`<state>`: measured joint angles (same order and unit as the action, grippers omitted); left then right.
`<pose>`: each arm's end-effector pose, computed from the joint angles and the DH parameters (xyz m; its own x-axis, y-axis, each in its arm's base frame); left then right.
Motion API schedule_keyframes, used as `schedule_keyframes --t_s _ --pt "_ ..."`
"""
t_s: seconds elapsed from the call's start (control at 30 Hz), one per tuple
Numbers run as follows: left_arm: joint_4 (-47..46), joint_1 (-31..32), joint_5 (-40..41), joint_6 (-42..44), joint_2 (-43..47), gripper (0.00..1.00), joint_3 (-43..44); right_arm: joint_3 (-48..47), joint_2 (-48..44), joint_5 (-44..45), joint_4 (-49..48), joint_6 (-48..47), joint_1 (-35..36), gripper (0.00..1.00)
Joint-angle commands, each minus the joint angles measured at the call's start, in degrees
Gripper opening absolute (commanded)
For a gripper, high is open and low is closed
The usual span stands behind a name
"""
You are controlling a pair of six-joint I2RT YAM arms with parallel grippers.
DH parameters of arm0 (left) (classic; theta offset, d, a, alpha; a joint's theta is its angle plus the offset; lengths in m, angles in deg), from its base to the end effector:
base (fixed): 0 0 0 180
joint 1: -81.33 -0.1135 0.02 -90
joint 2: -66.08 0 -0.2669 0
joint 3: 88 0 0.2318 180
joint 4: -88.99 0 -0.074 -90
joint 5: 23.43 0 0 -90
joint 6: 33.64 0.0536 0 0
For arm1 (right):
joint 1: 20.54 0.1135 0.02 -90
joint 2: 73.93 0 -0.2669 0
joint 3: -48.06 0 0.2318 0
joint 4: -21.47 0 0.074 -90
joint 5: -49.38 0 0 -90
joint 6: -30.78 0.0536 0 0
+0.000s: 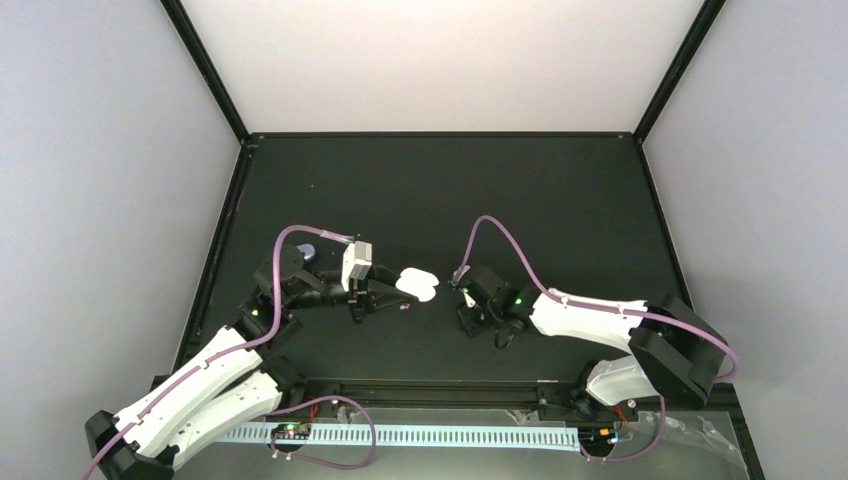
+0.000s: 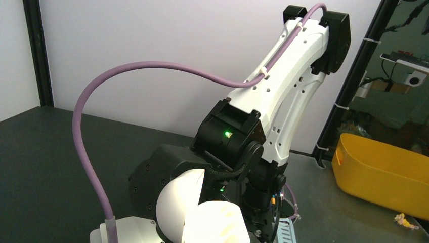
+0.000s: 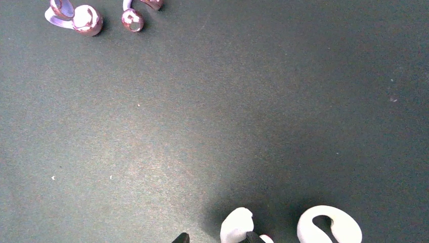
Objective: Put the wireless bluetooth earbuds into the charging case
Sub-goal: Pick up the earbud from the center of the board.
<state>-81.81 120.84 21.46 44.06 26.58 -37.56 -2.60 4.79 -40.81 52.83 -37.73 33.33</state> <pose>0.0942 -0.1269 0.3307 -0.1891 -0.0389 -0.9812 0.9775 0.0877 -0.1919 0.1398 0.1917 0.1564 -0.7686 -0.4315 -0.4723 -0.5665 0.8021 0.1890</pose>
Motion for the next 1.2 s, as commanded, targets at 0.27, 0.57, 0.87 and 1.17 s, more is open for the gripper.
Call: schedule_keyframes --t_s 0.27,0.57,0.87,1.17 --pt "-0.35 -0.03 0.71 1.14 -0.18 0.02 1.30 -1.52 0.36 6.68 5.08 2.08 -0.52 0.22" --pt "-0.24 0.02 0.79 1.07 0.04 0.02 1.30 -2.22 0.71 8.05 6.22 2.50 -0.52 0.22" --pt "-0.35 0.02 0.72 0.96 0.03 0.02 1.30 -2.36 -0.30 7.05 5.46 2.14 -0.51 0.17" --pt "-0.05 -0.01 0.63 1.02 0.21 0.01 1.29 -6.77 0.93 1.25 4.98 1.41 -0.52 0.12"
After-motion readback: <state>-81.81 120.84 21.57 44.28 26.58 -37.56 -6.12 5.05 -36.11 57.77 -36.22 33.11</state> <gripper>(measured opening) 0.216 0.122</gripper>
